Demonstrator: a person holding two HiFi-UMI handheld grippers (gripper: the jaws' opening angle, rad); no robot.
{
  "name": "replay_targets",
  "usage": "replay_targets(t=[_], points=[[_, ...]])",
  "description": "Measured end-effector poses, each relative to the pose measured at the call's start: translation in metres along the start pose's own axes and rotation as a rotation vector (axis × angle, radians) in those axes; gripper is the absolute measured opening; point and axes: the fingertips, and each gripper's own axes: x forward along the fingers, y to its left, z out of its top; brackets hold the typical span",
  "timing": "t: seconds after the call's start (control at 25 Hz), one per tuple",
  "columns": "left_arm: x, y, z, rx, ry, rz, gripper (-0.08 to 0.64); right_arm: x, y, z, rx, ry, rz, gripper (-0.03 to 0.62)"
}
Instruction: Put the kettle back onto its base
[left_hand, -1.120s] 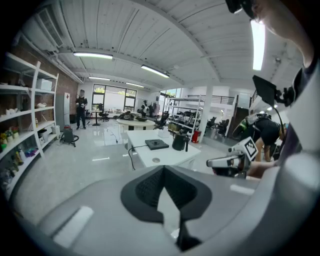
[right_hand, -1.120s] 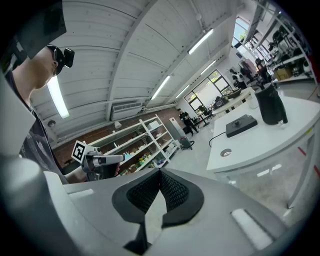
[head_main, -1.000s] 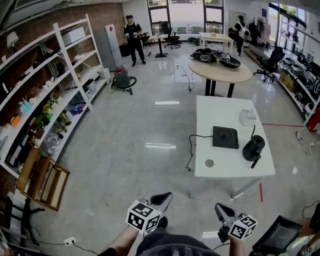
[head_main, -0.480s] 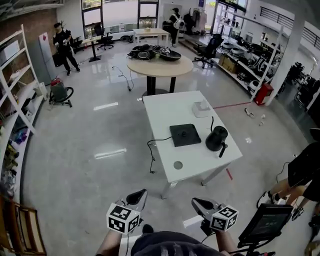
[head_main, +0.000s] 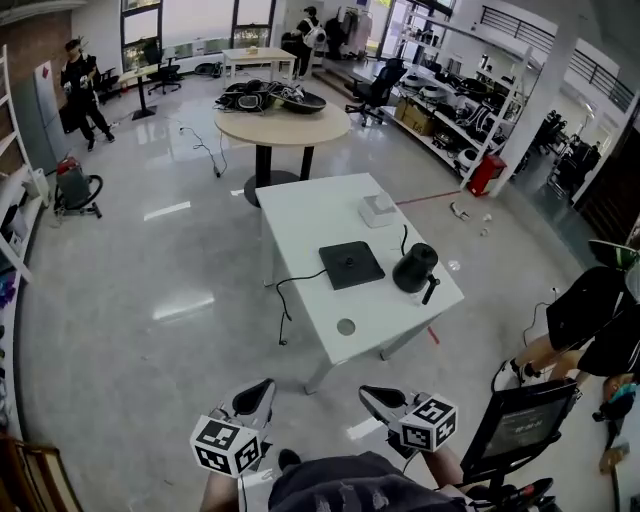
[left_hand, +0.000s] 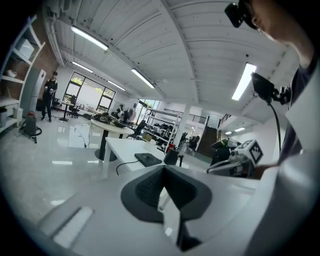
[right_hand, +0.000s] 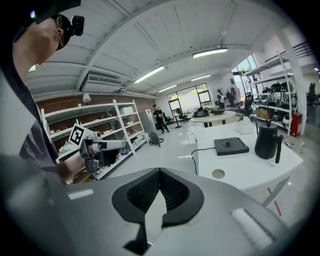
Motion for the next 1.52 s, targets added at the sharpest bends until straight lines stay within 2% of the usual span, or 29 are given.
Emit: replay_targets(t=[0.08,0.28,0.48,0.6,0.72,0.88,1.0,1.12,1.28,1.4,1.52], points=[[0.003,0.005,-0.002,-0.018,-0.007,-0.011,-0.002,0.002,0.002,0.006,-0.008,-0.003,0.002,0.002],[0.014,0.006,-0.008,-0.014,0.014,-0.03,-0.001,0.0,-0.018,0.02,0.065,-0.092,-0.047,0.002],[0.022,0.002,0.003,0.042,0.04,0.002,0.0,0.004,-0.034,0.028,0.115,-0.126,0.01,0.002],[0.028,-0.003,0.014,0.073,0.049,0.037,0.0,0.004,-0.048,0.037,0.135,-0.181,0.054,0.002],[0.036,-0.01,0.027,0.098,0.057,0.068,0.0,-0.001,-0.06,0.054,0.145,-0.261,0.11,0.002],[0.075,-0.031,0.048,0.139,0.052,0.067,0.0,-0.017,-0.087,0.084,0.151,-0.352,0.204,0.002],[0.103,-0.047,0.058,0.164,0.063,0.07,0.0,-0.022,-0.107,0.097,0.137,-0.353,0.264,0.002],[0.123,-0.06,0.061,0.178,0.09,0.093,0.0,-0.036,-0.112,0.113,0.134,-0.332,0.405,0.003],[0.147,-0.077,0.06,0.195,0.131,0.113,0.0,-0.067,-0.131,0.15,0.019,-0.355,0.508,0.002],[0.163,-0.085,0.06,0.204,0.151,0.132,0.0,-0.071,-0.158,0.175,0.014,-0.427,0.509,0.002],[0.18,-0.095,0.064,0.191,0.142,0.122,0.0,-0.066,-0.18,0.188,-0.03,-0.47,0.422,0.002]])
